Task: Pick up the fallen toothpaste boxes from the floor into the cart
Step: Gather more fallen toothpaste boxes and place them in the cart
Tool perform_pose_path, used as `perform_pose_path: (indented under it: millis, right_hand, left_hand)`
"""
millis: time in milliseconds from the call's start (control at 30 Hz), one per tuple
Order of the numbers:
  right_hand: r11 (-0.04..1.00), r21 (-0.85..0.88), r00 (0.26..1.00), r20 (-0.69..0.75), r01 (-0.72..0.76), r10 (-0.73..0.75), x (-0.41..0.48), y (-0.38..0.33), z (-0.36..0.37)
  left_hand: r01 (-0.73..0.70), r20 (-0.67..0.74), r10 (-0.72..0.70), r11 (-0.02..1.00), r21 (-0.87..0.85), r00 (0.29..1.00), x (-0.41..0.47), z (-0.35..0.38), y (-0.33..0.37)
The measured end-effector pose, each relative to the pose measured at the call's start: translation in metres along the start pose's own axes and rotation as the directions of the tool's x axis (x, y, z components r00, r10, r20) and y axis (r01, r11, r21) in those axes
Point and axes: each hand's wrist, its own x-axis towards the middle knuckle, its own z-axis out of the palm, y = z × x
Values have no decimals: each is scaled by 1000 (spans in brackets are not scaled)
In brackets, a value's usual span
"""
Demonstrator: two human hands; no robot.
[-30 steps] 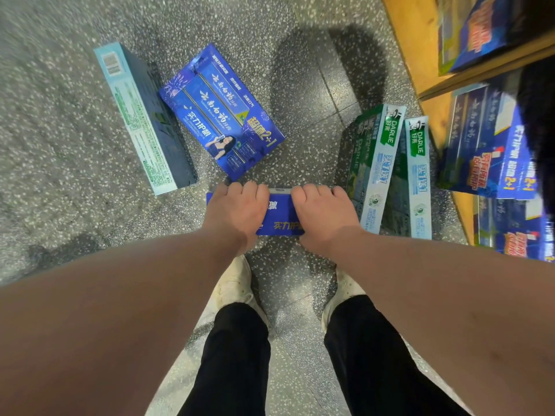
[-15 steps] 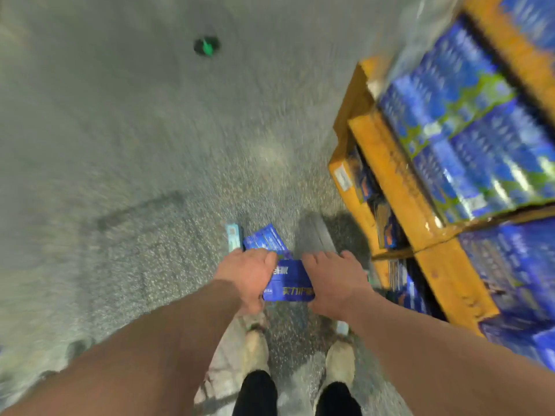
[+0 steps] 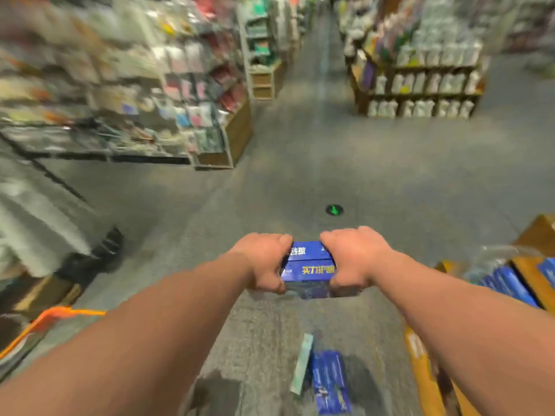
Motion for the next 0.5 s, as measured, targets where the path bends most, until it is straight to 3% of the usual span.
perform_pose_path:
  millis: [233, 500]
  right_hand:
    - [948, -122, 950, -77, 293, -303, 27, -127, -93]
    - [811, -121, 798, -147, 573, -585, 44, -299, -124]
  left_hand:
    - [365, -95, -363, 931, -2, 927, -158, -49, -51]
    - [629, -122, -627, 777, -31, 769, -322, -43, -118]
